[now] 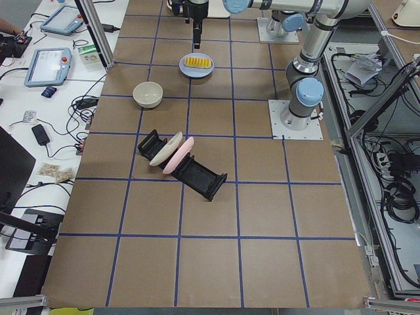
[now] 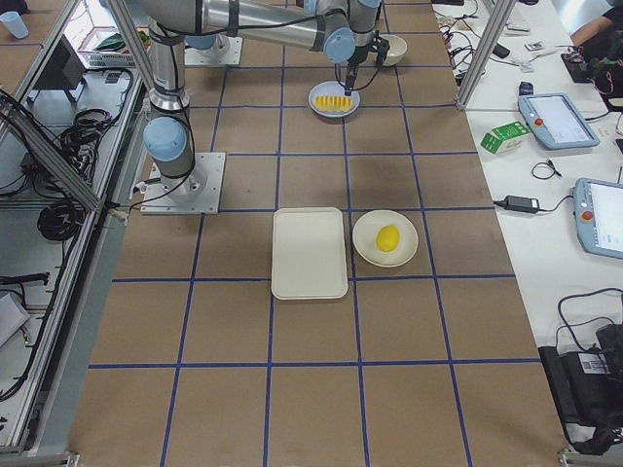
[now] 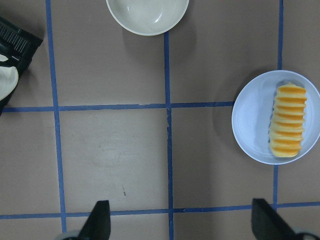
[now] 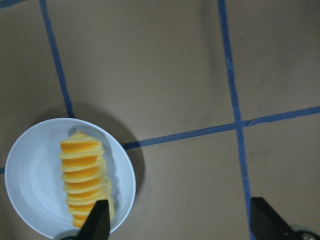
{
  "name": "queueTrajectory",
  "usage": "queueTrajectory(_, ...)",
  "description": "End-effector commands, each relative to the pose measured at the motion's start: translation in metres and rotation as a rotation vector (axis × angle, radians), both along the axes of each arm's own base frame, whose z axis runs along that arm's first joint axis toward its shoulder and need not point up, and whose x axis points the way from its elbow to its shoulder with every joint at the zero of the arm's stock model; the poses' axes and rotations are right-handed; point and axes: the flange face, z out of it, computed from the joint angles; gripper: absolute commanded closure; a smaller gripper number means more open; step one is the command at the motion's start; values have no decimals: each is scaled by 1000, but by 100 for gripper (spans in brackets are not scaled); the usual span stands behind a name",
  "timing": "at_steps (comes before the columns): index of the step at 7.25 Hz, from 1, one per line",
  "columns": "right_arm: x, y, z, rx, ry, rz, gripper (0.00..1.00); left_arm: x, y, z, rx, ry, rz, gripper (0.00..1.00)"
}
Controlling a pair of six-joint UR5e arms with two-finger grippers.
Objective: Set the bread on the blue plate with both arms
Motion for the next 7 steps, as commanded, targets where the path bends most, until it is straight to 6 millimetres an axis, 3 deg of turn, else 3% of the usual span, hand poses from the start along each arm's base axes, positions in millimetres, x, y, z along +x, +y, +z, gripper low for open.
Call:
queueTrajectory(1, -51, 17, 46, -11, 30, -31, 0, 0, 1, 0, -1, 0, 0, 0)
queueTrajectory(4, -56, 53, 80, 3, 27, -37, 0, 0, 1, 1, -3, 0, 0, 0)
queueTrajectory(7, -54, 56, 91, -24, 21, -11, 0, 0, 1, 0, 1, -1, 4, 0)
